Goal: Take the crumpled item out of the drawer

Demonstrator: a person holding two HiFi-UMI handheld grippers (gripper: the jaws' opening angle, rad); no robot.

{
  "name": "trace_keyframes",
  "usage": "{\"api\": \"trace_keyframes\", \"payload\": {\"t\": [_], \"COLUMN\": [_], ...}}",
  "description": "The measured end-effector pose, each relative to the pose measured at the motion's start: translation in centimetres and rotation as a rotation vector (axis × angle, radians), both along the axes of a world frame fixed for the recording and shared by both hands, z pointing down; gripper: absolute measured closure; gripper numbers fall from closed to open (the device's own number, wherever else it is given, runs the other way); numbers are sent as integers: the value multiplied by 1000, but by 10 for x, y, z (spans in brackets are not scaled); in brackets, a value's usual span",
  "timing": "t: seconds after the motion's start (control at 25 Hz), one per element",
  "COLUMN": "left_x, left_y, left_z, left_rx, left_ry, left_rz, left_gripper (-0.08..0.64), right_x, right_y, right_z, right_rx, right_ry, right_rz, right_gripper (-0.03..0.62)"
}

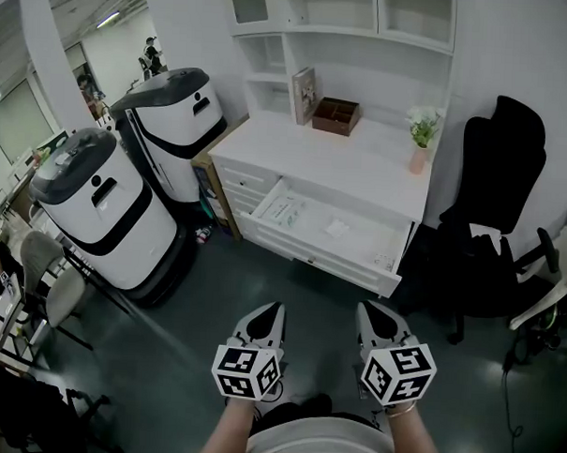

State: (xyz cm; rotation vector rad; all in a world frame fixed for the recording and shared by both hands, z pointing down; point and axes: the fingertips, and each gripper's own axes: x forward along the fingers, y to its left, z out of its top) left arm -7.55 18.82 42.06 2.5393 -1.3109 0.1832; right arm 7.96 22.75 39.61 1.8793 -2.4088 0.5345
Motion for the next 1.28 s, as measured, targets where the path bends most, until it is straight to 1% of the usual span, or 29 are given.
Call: {"api": "trace_keyframes", "payload": {"t": [0.32,0.52,0.76,1.0,1.28], "left_x": [9,13,17,18,19], "left_y": [4,0,-6,-26,-76], "left_z": [3,5,10,20,23], "left_rx": [-7,-15,-30,-43,-48], "left_ry": [-18,-26,-34,-36,-35], "left_rz": [6,7,7,8,8], "left_gripper": [566,566,566,566,566], "right_x": [8,17,20,22,30], "right_y": [-1,-4,-9,-30,-75], "right_z": [-5,-2,5,13,14], "right_rx": [18,2,-23,-41,-46], "right_ry": [-16,-22,-32,-30,-46], "right_rz": [2,19,14,23,50], "right_gripper": [584,560,505,485,480]}}
